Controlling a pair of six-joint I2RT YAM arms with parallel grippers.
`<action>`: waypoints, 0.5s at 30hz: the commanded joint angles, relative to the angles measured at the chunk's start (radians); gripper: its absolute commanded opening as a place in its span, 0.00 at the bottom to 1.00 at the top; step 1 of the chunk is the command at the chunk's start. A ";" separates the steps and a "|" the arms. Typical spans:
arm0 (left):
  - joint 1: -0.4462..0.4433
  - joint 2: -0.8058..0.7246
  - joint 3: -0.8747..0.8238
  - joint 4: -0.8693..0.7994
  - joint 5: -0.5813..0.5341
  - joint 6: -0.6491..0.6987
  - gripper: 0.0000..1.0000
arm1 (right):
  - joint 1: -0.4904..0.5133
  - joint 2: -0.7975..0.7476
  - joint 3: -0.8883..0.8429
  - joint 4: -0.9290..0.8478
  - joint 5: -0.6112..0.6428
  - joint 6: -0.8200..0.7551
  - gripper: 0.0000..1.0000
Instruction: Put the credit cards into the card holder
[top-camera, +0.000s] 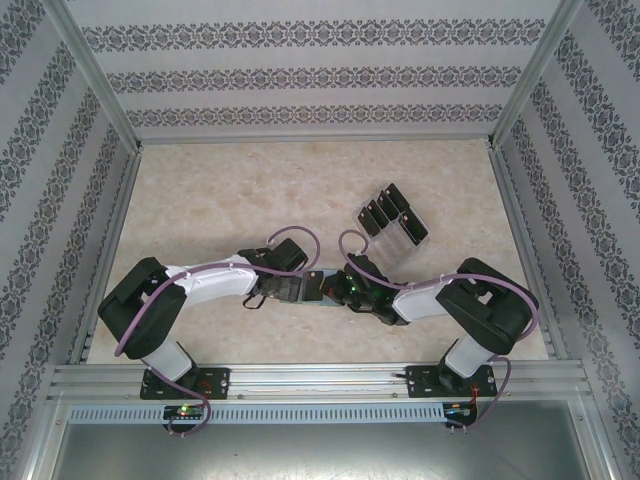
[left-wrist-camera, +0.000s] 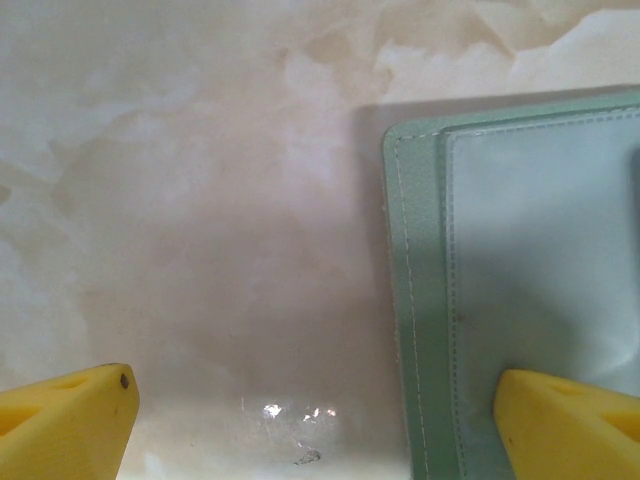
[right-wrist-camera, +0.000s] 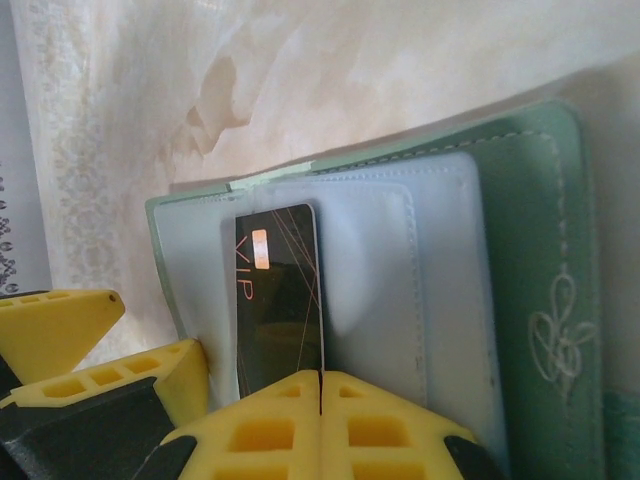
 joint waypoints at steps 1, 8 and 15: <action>-0.009 0.019 -0.045 -0.071 -0.028 0.000 0.93 | 0.019 0.030 0.014 -0.026 0.026 0.014 0.00; -0.010 0.019 -0.044 -0.073 -0.027 -0.001 0.93 | 0.029 0.007 -0.008 -0.028 0.119 0.056 0.00; -0.013 0.021 -0.043 -0.074 -0.028 0.000 0.93 | 0.029 -0.030 -0.025 -0.053 0.160 0.056 0.00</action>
